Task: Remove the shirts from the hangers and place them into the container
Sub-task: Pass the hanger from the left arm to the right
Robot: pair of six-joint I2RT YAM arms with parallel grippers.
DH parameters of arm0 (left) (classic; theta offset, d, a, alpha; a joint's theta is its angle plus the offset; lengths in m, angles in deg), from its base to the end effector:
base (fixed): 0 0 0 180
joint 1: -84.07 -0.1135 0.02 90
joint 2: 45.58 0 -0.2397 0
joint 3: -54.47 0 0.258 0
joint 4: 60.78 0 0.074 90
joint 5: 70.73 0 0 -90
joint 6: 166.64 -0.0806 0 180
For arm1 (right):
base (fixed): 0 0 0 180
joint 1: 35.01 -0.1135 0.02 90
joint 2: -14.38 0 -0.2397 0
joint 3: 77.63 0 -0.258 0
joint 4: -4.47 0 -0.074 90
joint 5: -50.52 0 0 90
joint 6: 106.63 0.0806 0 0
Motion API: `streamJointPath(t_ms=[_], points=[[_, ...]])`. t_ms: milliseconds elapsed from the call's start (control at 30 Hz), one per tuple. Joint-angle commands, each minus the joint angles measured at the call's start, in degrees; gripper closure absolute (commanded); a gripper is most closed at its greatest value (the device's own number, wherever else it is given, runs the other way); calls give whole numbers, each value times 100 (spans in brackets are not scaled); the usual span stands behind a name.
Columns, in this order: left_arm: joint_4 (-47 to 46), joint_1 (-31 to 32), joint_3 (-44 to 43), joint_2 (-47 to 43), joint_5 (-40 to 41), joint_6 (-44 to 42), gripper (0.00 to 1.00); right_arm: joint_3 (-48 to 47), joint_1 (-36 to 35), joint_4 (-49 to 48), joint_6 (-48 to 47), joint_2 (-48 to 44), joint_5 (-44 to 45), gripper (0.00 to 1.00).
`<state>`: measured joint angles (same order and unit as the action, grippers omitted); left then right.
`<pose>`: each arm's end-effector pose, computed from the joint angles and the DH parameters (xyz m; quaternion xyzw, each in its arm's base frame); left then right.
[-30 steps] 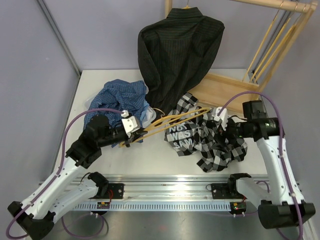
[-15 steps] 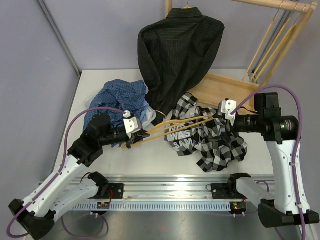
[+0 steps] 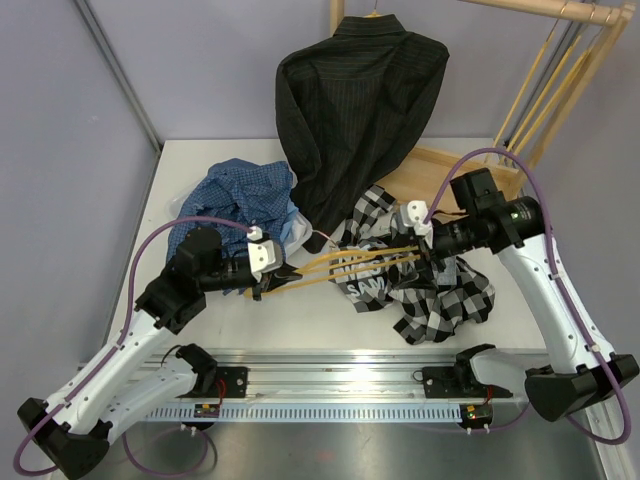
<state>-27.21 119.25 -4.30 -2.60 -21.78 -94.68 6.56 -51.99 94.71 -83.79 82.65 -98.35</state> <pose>0.1503 -0.1707 0.3060 0.5236 0.5839 -0.3623 0.5036 0.1836 0.1282 0.3527 -0.6532 0.5505 0.3453 0.3886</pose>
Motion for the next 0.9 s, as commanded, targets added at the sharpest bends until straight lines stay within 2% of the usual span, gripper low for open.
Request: streamJointPath(t_ms=[0,133,167,533,567,633,700,867], points=[[-219,-20,-117,-9,-245,-138,100,168,-421,293,308,-138,341,17],[-210,-20,-109,-9,-227,-147,100,125,-491,301,291,-95,341,36],[-210,-20,-109,-9,-245,-147,100,124,-500,310,282,-95,367,43],[-245,-29,-91,-71,-192,-121,100,256,-570,257,335,-68,447,69],[-237,-29,-82,-79,-183,-103,100,265,-570,214,352,-103,473,74],[-254,-29,-82,-88,-166,-103,100,283,-570,135,431,-147,482,94],[-263,-29,-73,-106,-157,-85,100,309,-570,3,527,-253,464,100],[-324,-29,-38,-176,-43,-59,100,178,-570,-42,844,-376,376,100]])
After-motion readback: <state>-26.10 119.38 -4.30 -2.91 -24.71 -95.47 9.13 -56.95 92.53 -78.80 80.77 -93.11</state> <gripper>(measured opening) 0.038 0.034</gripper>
